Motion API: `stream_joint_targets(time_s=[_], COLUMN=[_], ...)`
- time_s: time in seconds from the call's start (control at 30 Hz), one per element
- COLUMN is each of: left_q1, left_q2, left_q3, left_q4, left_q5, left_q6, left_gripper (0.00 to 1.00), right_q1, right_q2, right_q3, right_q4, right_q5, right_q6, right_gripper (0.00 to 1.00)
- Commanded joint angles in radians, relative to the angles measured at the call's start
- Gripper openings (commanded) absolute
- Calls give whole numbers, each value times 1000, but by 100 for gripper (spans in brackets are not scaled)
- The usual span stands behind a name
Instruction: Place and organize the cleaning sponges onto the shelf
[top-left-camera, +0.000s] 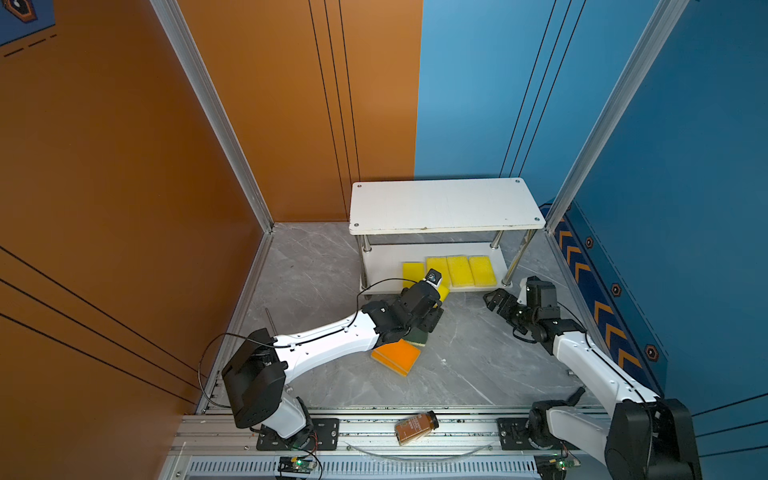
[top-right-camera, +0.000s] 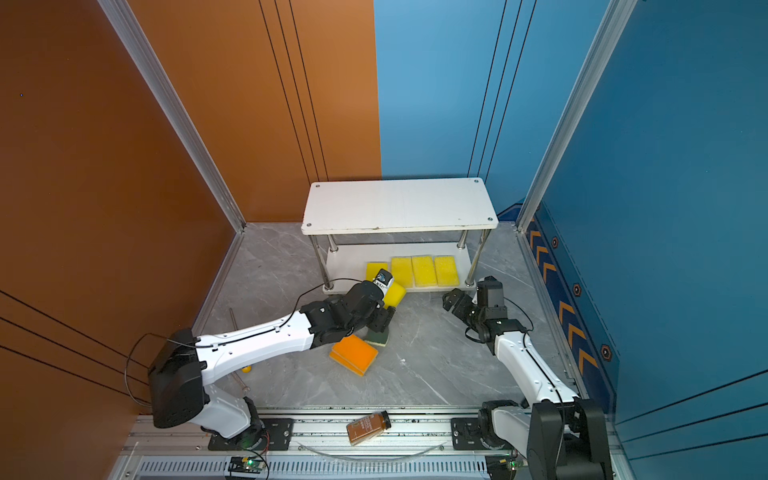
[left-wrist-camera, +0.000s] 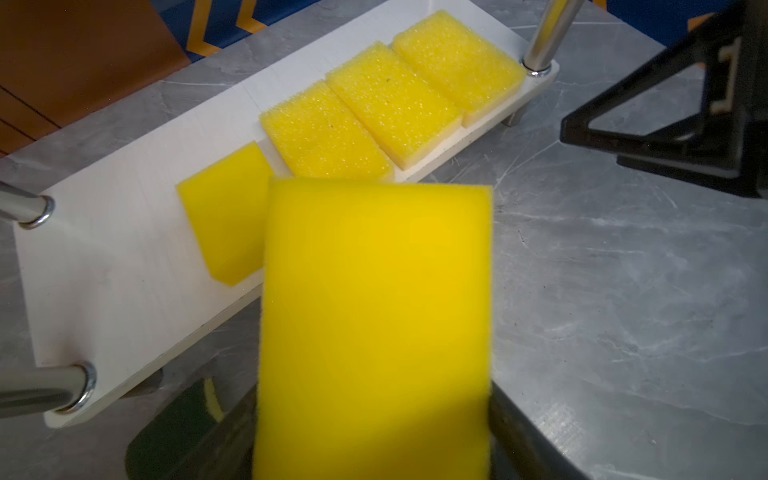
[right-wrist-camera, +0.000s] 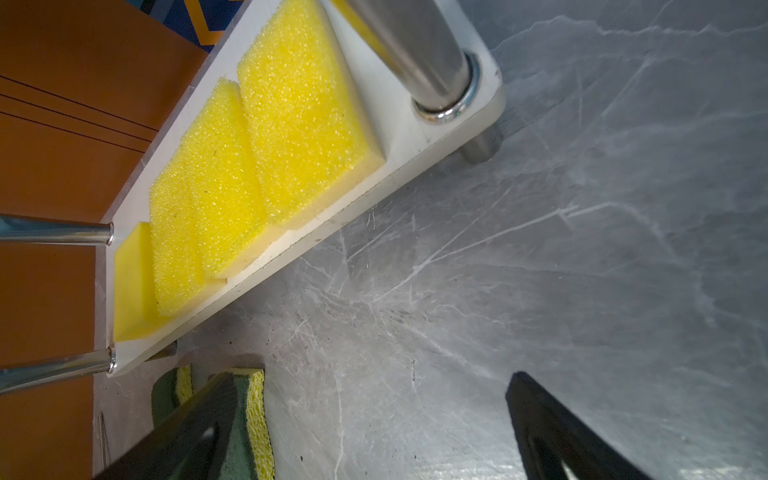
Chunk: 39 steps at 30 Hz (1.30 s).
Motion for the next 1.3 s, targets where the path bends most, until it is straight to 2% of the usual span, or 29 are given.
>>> stream_joint_targets(time_s=[0.0, 0.37, 0.67, 1.0, 1.13, 1.23, 1.27], left_q1=[27, 143, 207, 225, 209, 192, 188], left_q2=[-37, -105, -77, -36, -47, -52, -53], left_q3=[-29, -90, -97, -122, -137, -148, -152], left_q4=[-4, -25, -35, 11, 21, 29, 28], left_q5=[-73, -118, -126, -120, -111, -93, -86], left_q6=[-64, -168, -231, -239, -201, -160, -152], left_gripper=[74, 74, 77, 77, 84, 85, 89], right_q1=[11, 25, 29, 31, 32, 31, 31], right_q2=[6, 4, 5, 2, 3, 7, 8], right_q3=[30, 29, 29, 29, 27, 32, 34], right_q4=[-24, -25, -26, -30, -31, -33, -33], right_q5=[13, 26, 30, 35, 41, 36, 36], right_q6=[3, 2, 4, 4, 2, 3, 1], right_gripper=[100, 100, 100, 100, 100, 100, 100])
